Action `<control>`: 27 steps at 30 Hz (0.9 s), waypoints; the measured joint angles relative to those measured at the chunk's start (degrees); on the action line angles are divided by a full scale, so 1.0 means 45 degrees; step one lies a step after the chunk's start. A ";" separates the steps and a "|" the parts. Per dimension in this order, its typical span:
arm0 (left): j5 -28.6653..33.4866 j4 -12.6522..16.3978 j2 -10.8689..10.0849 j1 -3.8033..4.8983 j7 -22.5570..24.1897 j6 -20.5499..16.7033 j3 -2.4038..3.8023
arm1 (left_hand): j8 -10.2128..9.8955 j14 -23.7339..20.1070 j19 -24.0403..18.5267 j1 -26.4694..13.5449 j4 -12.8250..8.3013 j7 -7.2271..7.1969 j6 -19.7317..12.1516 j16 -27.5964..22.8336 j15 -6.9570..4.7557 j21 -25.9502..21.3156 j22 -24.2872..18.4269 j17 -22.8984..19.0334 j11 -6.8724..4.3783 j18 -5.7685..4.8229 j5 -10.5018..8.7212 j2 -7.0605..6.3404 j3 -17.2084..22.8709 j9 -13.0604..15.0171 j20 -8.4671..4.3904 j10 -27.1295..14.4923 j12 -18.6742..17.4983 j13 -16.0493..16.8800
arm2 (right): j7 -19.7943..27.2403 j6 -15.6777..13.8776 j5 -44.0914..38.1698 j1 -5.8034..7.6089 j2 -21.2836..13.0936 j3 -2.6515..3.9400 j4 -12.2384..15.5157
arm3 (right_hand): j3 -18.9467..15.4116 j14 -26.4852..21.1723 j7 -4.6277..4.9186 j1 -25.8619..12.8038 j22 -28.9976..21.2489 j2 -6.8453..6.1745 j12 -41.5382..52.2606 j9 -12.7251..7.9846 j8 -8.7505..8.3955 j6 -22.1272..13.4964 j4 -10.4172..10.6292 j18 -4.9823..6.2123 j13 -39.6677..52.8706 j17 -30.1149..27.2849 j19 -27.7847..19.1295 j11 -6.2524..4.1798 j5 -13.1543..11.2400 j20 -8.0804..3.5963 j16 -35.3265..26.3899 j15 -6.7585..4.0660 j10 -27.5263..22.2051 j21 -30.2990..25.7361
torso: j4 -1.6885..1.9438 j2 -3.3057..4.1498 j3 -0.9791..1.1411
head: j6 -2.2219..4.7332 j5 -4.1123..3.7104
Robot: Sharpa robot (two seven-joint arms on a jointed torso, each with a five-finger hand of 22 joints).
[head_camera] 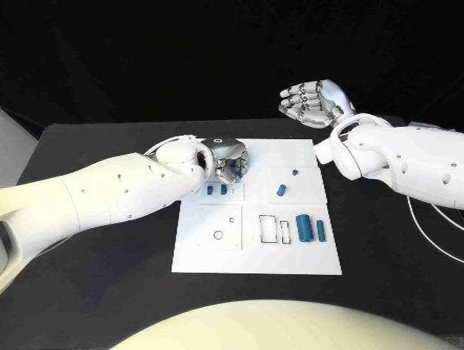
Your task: Assemble the parts on the task board
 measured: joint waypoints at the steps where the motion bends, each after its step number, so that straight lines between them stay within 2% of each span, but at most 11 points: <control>1: 0.0000 0.0001 0.0000 0.0000 0.0004 -0.0004 0.0000 | -0.0013 0.0142 0.0113 0.0013 -0.0025 -0.0011 0.0062 0.0083 -0.0028 0.0102 0.0072 0.0164 -0.0028 -0.0001 -0.0001 0.0012 -0.0025 0.0018 -0.0025 0.0122 -0.0065 -0.0008 | 0.0000 0.0000 0.0000 0.0000 0.0000 0.0000 0.0000 | 0.0000 0.0000 0.0000 0.0000 0.0000 -0.0001 0.0000 0.0001 0.0000 0.0000 0.0000 0.0001 0.0000 0.0000 0.0000 0.0000 0.0000 0.0000 0.0000 0.0000 0.0000 0.0000 | 0.0001 0.0001 0.0000 | 0.0000 0.0000; 9: 0.0011 0.0053 -0.0059 -0.0015 0.0090 -0.0255 -0.0010 | -0.0037 0.0453 0.0517 0.0151 -0.0127 0.0001 0.0177 0.0213 -0.0120 0.0456 0.0336 0.0539 -0.0086 -0.0001 -0.0065 0.0149 -0.0056 0.0127 -0.0114 0.0475 -0.0357 -0.0062 | 0.0000 0.0004 0.0002 0.0000 0.0005 0.0000 -0.0003 | 0.0000 0.0000 0.0000 0.0002 0.0001 -0.0002 0.0000 0.0000 0.0000 0.0000 0.0000 0.0000 0.0000 0.0001 0.0000 0.0000 0.0000 0.0000 0.0000 0.0000 0.0000 0.0000 | 0.0005 0.0001 0.0000 | 0.0000 -0.0001; 12: 0.0055 0.0194 -0.0166 -0.0022 0.0176 -0.0489 0.0026 | -0.0110 0.0499 0.0517 0.0163 -0.0145 0.0017 0.0196 0.0285 -0.0074 0.0505 0.0375 0.0597 -0.0086 -0.0001 -0.0070 0.0160 -0.0038 0.0127 -0.0115 0.0564 -0.0443 -0.0063 | 0.0001 0.0007 0.0003 0.0000 0.0008 0.0000 -0.0007 | 0.0000 0.0000 -0.0014 0.0002 -0.0006 -0.0002 -0.0023 0.0001 0.0000 0.0023 0.0000 0.0000 0.0000 -0.0006 0.0000 0.0000 0.0000 0.0000 0.0000 0.0000 0.0000 0.0000 | 0.0001 0.0001 -0.0004 | 0.0000 -0.0001; 15: 0.0139 0.0426 -0.0342 -0.0024 0.0276 -0.0733 0.0146 | -0.0111 0.0546 0.0610 0.0164 -0.0145 -0.0024 0.0237 0.0285 -0.0118 0.0559 0.0400 0.0632 -0.0087 -0.0002 -0.0071 0.0160 -0.0037 0.0127 -0.0115 0.0567 -0.0504 -0.0063 | 0.0002 0.0010 0.0003 -0.0002 0.0010 0.0000 -0.0007 | 0.0000 0.0000 0.0005 0.0002 -0.0016 -0.0003 -0.0065 0.0001 0.0000 0.0087 0.0000 0.0000 0.0000 -0.0021 0.0000 0.0000 0.0000 0.0000 0.0000 0.0000 -0.0001 0.0000 | -0.0001 0.0001 -0.0009 | 0.0000 -0.0007; 18: 0.0258 0.0759 -0.0589 -0.0026 0.0361 -0.0920 0.0330 | -0.0112 0.0591 0.0610 0.0164 -0.0145 -0.0028 0.0242 0.0285 -0.0073 0.0559 0.0426 0.0661 -0.0041 -0.0001 -0.0072 0.0160 -0.0038 0.0127 -0.0115 0.0614 -0.0587 -0.0063 | 0.0003 0.0014 0.0004 -0.0003 0.0009 0.0000 -0.0007 | 0.0000 0.0000 0.0005 0.0003 -0.0016 -0.0003 -0.0065 0.0001 0.0000 0.0087 0.0000 0.0000 0.0000 -0.0021 0.0000 0.0000 0.0000 0.0000 0.0000 0.0000 0.0000 0.0000 | -0.0005 0.0002 -0.0009 | 0.0000 -0.0021; 20: 0.0357 0.1060 -0.0835 -0.0027 0.0410 -0.1011 0.0517 | -0.0112 0.0591 0.0610 0.0164 -0.0145 -0.0029 0.0241 0.0285 -0.0073 0.0559 0.0426 0.0661 -0.0042 -0.0002 -0.0072 0.0160 -0.0038 0.0126 -0.0115 0.0615 -0.0592 -0.0063 | 0.0003 0.0016 0.0004 -0.0003 -0.0001 0.0000 -0.0007 | 0.0000 0.0000 0.0005 0.0003 -0.0015 -0.0003 -0.0065 0.0001 0.0000 0.0087 0.0000 0.0001 0.0000 -0.0021 0.0000 0.0000 0.0000 0.0000 0.0000 0.0000 -0.0001 0.0000 | -0.0002 0.0001 -0.0009 | 0.0000 -0.0033; 27: 0.0683 0.1704 -0.1607 0.0009 0.0465 -0.1076 0.0866 | -0.0179 0.0590 0.0610 0.0164 -0.0180 0.0015 0.0289 0.0285 -0.0073 0.0559 0.0376 0.0542 -0.0086 -0.0002 -0.0024 0.0159 -0.0072 0.0124 -0.0115 0.0658 -0.0653 -0.0064 | 0.0003 0.0021 0.0006 -0.0003 -0.0031 0.0000 -0.0007 | 0.0000 0.0000 0.0005 0.0003 -0.0016 -0.0003 -0.0065 0.0001 0.0000 0.0087 0.0000 0.0000 0.0000 -0.0021 0.0000 0.0000 0.0000 0.0000 0.0000 0.0000 -0.0001 0.0001 | 0.0024 -0.0028 -0.0009 | 0.0000 -0.0056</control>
